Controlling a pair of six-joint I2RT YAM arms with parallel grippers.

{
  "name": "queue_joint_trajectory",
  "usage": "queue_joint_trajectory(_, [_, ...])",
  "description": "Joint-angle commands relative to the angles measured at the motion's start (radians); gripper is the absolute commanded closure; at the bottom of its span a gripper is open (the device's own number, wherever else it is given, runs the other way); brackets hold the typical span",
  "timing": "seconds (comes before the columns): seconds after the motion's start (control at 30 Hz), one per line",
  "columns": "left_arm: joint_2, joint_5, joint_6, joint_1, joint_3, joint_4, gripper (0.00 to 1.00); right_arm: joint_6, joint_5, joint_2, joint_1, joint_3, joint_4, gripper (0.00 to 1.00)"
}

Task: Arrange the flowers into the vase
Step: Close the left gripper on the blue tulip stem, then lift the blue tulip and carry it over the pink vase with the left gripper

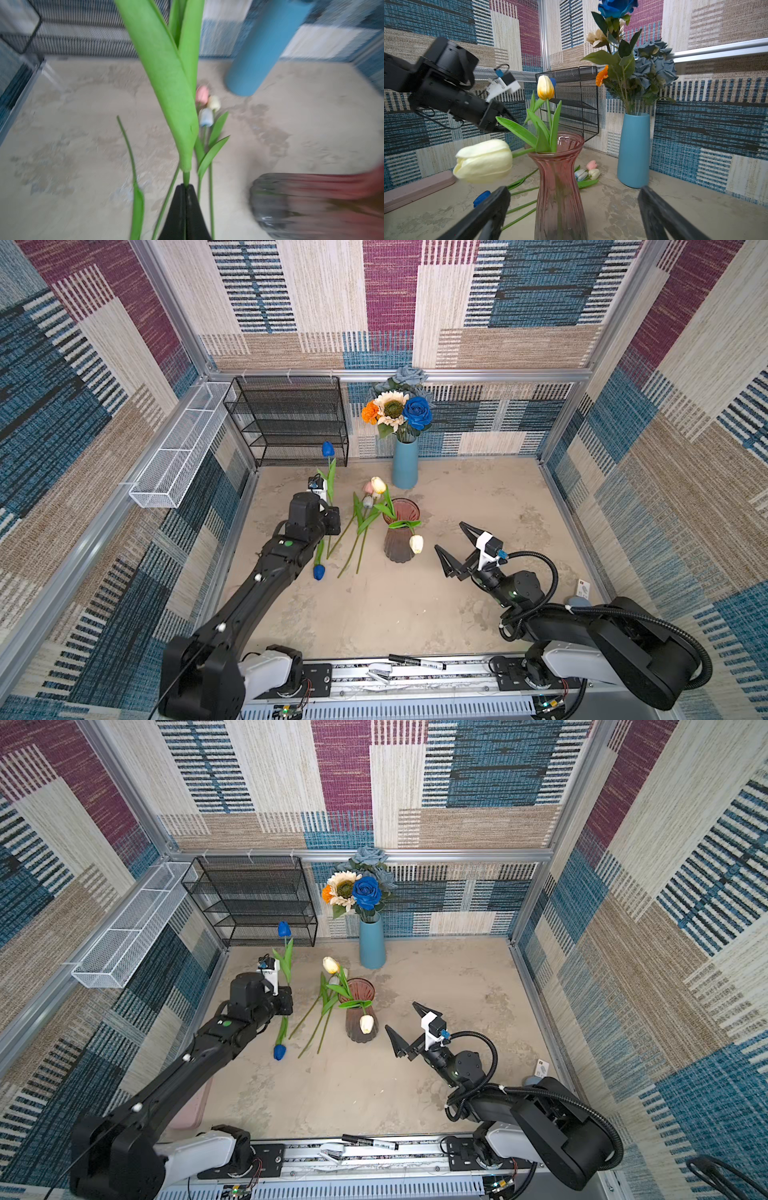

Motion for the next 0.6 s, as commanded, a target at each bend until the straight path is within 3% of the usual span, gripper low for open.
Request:
queue_joint_trajectory(0.0, [-0.123,0.072,0.055,-0.034,-0.045,0.226,1.00,0.005,0.002,0.010,0.001,0.002,0.025,0.00])
queue_joint_trajectory(0.17, [-0.234,0.212,0.135,-0.110,-0.022,0.265,1.00,0.008,0.000,0.016,0.000,0.004,0.028,0.00])
queue_joint_trajectory(0.3, [-0.273,0.299,0.160,-0.162,-0.051,0.393,1.00,0.003,0.004,0.008,0.000,0.001,0.026,0.00])
queue_joint_trajectory(0.4, [-0.247,0.389,0.163,-0.177,-0.017,0.409,1.00,0.001,0.006,0.007,0.001,0.001,0.025,0.00])
queue_joint_trajectory(0.57, [-0.176,0.451,0.155,-0.218,0.058,0.464,1.00,0.005,0.001,0.009,0.000,0.001,0.027,0.00])
